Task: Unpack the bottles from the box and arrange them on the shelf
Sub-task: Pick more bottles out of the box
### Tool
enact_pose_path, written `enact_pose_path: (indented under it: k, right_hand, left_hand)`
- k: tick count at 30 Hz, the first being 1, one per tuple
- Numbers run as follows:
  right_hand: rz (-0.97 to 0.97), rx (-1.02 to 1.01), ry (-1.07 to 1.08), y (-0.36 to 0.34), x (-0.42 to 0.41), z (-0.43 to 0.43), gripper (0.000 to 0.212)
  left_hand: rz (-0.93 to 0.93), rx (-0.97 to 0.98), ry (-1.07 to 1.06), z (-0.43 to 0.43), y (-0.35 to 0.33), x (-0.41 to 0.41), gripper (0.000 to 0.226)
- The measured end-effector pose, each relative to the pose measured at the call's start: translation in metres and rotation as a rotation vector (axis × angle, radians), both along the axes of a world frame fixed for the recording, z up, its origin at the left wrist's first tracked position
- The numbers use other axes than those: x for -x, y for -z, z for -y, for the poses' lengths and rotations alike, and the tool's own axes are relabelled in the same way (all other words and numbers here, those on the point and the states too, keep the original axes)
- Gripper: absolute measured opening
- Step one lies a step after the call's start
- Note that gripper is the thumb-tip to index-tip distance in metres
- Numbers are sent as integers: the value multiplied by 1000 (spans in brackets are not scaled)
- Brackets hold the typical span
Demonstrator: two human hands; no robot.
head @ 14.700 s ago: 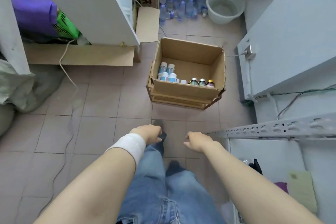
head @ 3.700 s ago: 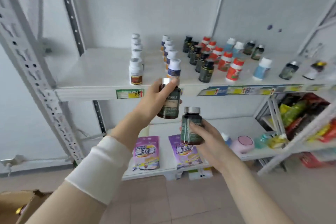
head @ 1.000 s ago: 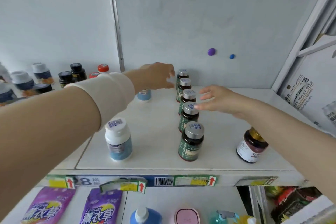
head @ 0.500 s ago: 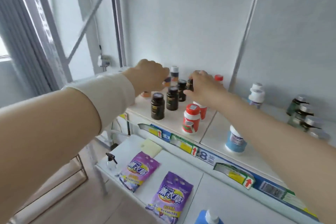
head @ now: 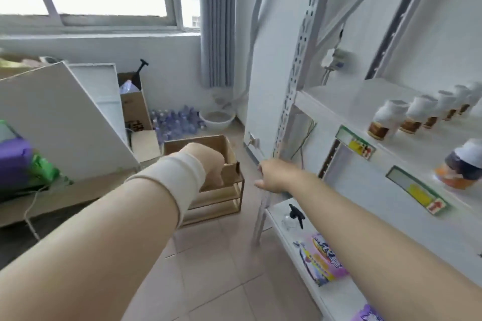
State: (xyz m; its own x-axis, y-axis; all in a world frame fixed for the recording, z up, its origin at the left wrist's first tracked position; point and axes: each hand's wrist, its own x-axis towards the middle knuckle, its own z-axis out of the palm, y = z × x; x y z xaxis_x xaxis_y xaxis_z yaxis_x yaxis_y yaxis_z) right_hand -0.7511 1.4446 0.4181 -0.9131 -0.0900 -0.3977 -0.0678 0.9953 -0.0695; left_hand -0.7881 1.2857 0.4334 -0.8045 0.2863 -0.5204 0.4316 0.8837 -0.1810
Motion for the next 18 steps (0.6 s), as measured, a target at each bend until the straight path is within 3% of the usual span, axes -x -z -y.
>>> enact_pose_path:
  k: [5, 13, 18]
  right_hand:
    - [274, -27, -110, 70, 81, 46, 53]
    - [337, -7, -130, 138, 244, 38, 47]
    - [446, -121, -192, 165, 324, 27, 45]
  left_hand:
    - [156, 39, -82, 46, 71, 74, 43]
    - [193, -127, -170, 39, 117, 203, 41]
    - [296, -189, -252, 53, 143, 268, 40]
